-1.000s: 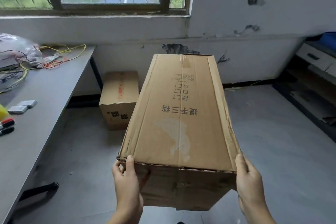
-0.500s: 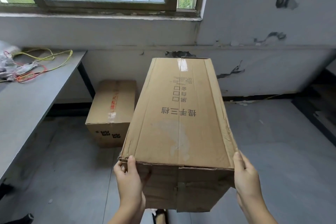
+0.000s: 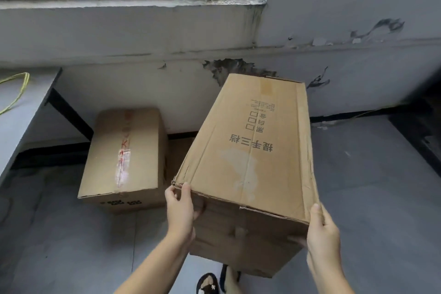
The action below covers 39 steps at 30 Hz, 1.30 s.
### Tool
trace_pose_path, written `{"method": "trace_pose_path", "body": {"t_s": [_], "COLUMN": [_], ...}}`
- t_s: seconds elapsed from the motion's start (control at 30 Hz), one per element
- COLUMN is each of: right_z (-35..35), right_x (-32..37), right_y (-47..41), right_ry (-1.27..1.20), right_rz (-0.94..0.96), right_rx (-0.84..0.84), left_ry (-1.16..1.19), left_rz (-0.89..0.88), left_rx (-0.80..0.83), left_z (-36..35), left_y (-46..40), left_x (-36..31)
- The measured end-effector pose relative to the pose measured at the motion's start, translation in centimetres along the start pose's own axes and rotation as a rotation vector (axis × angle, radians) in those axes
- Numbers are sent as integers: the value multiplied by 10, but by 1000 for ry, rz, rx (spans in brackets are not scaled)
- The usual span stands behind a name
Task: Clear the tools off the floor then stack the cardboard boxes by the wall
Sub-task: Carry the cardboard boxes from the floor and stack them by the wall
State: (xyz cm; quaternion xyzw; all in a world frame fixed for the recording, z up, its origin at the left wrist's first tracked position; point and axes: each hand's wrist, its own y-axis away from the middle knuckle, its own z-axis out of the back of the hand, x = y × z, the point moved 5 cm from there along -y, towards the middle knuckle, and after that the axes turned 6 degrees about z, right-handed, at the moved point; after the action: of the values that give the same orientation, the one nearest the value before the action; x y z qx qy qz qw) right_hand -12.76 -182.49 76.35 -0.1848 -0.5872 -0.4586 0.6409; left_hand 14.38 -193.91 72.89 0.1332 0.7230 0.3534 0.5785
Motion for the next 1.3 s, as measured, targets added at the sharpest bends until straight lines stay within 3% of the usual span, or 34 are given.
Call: {"method": "trace_pose_path", "body": {"t_s": [0.4, 0.67, 0.8, 0.9, 1.0, 1.1, 1.17, 1.3], "right_z": [-132, -216, -281, -344, -417, -486, -516, -534], "right_x": [12, -56, -91, -113, -128, -124, -122, -121], "right_y": [-133, -124, -116, -111, -94, -93, -120, -166], "right_ry": [-74, -123, -180, -169, -143, -146, -121, 106], "right_rz": [-151, -306, -350, -392, -502, -478, -476, -408], "right_rx": [-106, -336, -340, -228, 74, 399, 465, 632], "left_ry": [-266, -417, -469, -387, -343, -506, -662, -837], "left_rz": [28, 48, 14, -4, -41, 32, 65, -208], "left_rx": [47, 39, 85, 195, 240, 198, 174, 255], "left_z": [-139, -118, -119, -133, -143, -104, -70, -58], "left_y": [-185, -302, -369, -420, -454, -472, -475, -472], "left_x": [-67, -58, -80, -105, -123, -101, -81, -70]}}
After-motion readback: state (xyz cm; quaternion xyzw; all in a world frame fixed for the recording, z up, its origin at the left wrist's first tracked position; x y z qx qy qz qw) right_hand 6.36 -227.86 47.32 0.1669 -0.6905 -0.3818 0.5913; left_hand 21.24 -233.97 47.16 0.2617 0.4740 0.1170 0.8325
